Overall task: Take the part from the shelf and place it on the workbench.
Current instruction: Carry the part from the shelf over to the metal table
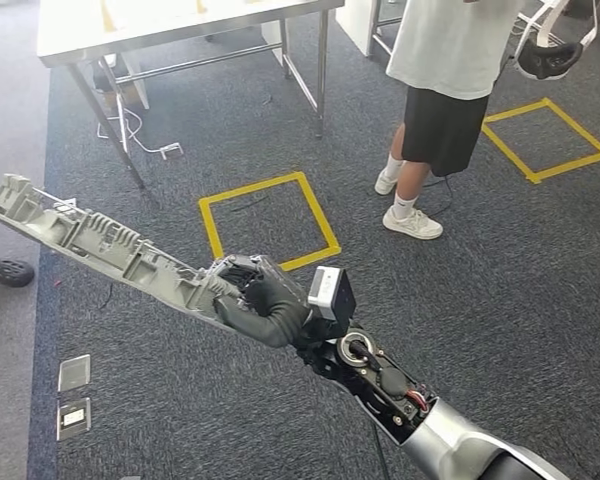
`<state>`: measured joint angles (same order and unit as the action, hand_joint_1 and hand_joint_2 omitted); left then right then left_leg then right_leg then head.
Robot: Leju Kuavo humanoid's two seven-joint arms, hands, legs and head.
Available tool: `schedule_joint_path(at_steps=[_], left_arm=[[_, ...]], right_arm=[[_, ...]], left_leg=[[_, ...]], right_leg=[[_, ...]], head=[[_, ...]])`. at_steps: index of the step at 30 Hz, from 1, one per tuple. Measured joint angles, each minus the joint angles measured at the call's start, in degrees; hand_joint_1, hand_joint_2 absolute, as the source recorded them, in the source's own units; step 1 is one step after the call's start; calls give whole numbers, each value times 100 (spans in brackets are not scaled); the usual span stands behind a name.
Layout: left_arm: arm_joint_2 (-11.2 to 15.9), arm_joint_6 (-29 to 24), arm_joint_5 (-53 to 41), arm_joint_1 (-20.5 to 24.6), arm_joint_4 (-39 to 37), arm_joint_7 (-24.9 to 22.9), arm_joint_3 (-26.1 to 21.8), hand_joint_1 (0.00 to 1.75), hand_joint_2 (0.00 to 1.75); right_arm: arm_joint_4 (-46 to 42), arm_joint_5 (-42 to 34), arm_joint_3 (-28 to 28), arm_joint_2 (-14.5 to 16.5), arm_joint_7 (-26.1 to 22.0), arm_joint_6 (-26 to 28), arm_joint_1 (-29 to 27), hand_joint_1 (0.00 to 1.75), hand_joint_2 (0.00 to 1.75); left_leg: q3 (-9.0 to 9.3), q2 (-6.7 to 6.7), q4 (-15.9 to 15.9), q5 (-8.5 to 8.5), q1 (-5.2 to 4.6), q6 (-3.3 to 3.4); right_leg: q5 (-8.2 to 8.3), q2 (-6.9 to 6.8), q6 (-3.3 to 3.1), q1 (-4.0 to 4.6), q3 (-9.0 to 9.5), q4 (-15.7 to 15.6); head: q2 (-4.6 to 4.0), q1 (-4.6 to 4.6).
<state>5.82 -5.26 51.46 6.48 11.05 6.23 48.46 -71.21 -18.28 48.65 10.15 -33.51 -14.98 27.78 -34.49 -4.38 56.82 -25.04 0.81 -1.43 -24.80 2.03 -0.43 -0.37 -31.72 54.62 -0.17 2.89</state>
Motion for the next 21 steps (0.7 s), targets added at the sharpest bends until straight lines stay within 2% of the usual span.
schedule_joint_path(at_steps=[2, 3, 4, 5, 6, 8, 9, 10, 11, 13, 15, 16, 17, 19, 20, 21], left_arm=[[2, 1, 11, 13, 1, 11, -1, 0, 175], [3, 1, 15, 16, 1, 16, -1, 0, 175], [3, 1, 18, 16, 1, 21, -1, 0, 175], [2, 1, 22, 13, 1, 23, -1, 0, 175], [3, 1, 27, 10, 1, 25, -1, 0, 175], [12, 2, 37, 9, 1, 38, -1, 0, 175], [18, 4, 42, 11, 1, 48, -1, 0, 175], [24, 10, 45, 13, 1, 61, -1, 0, 175], [29, 20, 49, 13, 1, 73, -2, 0, 175], [33, 38, 49, 1, 1, 95, -2, 0, 175], [36, 45, 49, -23, 2, 108, -2, 0, 175], [38, 45, 50, -32, 3, 111, -2, 0, 175], [41, 45, 50, -37, 3, 114, -2, 0, 175], [48, 45, 51, -38, 3, 115, -2, 0, 175], [50, 45, 50, -39, 3, 116, -2, 0, 175], [53, 45, 49, -41, 3, 116, -2, 0, 175]], right_arm=[[1, -22, 1, 5, 7, 0, 2, 175, 175], [2, -35, -1, 5, 6, -1, 3, 175, 175], [4, -46, -2, 5, 6, -3, 1, 175, 175], [5, -55, -2, 5, 6, -9, -4, 175, 175], [8, -65, -1, 5, 6, -14, -9, 175, 175], [10, -81, -1, 5, 1, -21, -16, 175, 175], [10, -88, -3, 5, -6, -20, -17, 175, 175], [9, -92, -8, 5, -15, -16, -16, 175, 175], [9, -96, -14, 5, -25, -13, -19, 175, 175], [8, -98, -25, 5, -48, -5, -30, 175, 175], [5, -96, -30, 4, -63, -2, -44, 175, 175], [4, -93, -32, 4, -67, 2, -47, 175, 175], [4, -86, -34, 2, -69, 13, -51, 175, 175], [4, -71, -40, -5, -72, 47, -72, 175, 175], [4, -62, -43, -12, -71, 67, -92, 175, 175], [4, -54, -49, -21, -70, 86, -115, 175, 175]], left_leg=[[-337, 292, 715, -368, -1, -54], [-551, 353, 1150, -548, 5, -74], [-715, 376, 1473, -644, 10, -87], [-774, 383, 1576, -623, 11, -91], [-705, 386, 1420, -488, 13, -89], [-266, 424, 549, -97, 9, -60], [-46, 447, 136, 10, -6, -26], [107, 463, -143, 43, -23, 16], [172, 470, -265, 7, -35, 65], [232, 439, -296, -42, -31, 160], [364, 418, -310, -77, -11, 237], [439, 413, -310, -94, -8, 262], [501, 409, -312, -135, -11, 280], [625, 391, -311, -235, -19, 298], [707, 373, -311, -305, -23, 299], [805, 351, -311, -381, -27, 297]], right_leg=[[9, -61, -26, -5, 16, -26], [7, -93, -32, -3, 15, -25], [3, -123, -34, -1, 16, -25], [-1, -148, -35, -1, 18, -24], [-7, -169, -31, -1, 23, -22], [-54, -200, -5, 1, 48, -23], [-90, -211, 21, 12, 63, -28], [-131, -220, 52, 21, 81, -41], [-135, -226, 88, 31, 108, -38], [-145, -231, 165, 36, 155, -7], [-217, -226, 233, 31, 93, 232], [-306, -223, 256, 27, -57, 512], [-424, -218, 274, 23, -284, 911], [-683, -216, 284, 22, -824, 1661], [-755, -215, 279, 23, -1009, 1808], [-741, -213, 264, 30, -1085, 1733]], head=[[0, 20], [0, 24], [0, 25], [-1, 25], [-1, 26], [-1, 27], [0, 28], [0, 27], [0, 28], [0, 26], [-1, 9], [-1, -6], [-1, -23], [-1, -37], [-1, -37], [-1, -37]])
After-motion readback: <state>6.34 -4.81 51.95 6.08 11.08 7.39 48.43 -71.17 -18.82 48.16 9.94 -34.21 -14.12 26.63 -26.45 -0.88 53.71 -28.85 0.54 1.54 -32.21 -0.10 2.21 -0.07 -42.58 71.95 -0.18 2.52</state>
